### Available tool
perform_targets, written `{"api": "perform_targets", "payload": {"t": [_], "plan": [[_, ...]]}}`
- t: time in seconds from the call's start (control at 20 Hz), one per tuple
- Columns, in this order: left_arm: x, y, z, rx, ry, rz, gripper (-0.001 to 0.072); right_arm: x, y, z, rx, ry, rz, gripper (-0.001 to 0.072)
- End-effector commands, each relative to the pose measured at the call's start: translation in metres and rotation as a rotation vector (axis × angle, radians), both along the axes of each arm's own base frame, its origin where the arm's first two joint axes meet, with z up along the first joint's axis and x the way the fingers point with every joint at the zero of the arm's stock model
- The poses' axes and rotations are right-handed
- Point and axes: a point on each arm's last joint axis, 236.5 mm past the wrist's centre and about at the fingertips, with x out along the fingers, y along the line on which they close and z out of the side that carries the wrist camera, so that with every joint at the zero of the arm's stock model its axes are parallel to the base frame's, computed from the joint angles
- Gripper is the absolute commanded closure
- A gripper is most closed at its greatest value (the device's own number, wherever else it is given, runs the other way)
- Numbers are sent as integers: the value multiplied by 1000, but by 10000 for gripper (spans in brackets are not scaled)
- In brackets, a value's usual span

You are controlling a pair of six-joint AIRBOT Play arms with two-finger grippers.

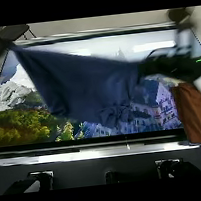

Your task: Fold the shirts.

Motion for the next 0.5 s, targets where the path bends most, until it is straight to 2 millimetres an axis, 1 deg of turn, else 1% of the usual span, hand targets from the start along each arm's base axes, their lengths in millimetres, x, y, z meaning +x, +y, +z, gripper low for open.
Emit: {"api": "perform_targets", "payload": {"t": [0.0, 0.05, 0.1, 0.2, 0.3, 0.35, 0.4, 0.45], "plan": [[-128, 6, 150, -81, -418, 44, 681, -74, -50, 202, 185, -526, -86, 663], [-155, 5, 164, -99, -461, 41, 681, -94, -54, 223, 227, -577, -75, 663], [-179, 4, 174, -100, -503, 39, 681, -110, -57, 237, 256, -610, -64, 663], [-212, 4, 188, -103, -569, 38, 681, -132, -63, 255, 288, -659, -55, 663], [-227, 5, 198, -110, -615, 43, 681, -146, -68, 269, 309, -696, -55, 663], [-229, 6, 200, -112, -625, 45, 681, -149, -69, 273, 319, -710, -55, 663], [-226, 7, 200, -109, -622, 50, 681, -149, -69, 274, 319, -715, -54, 663], [-219, 10, 196, -93, -606, 63, 681, -146, -68, 272, 316, -704, -56, 663]]}}
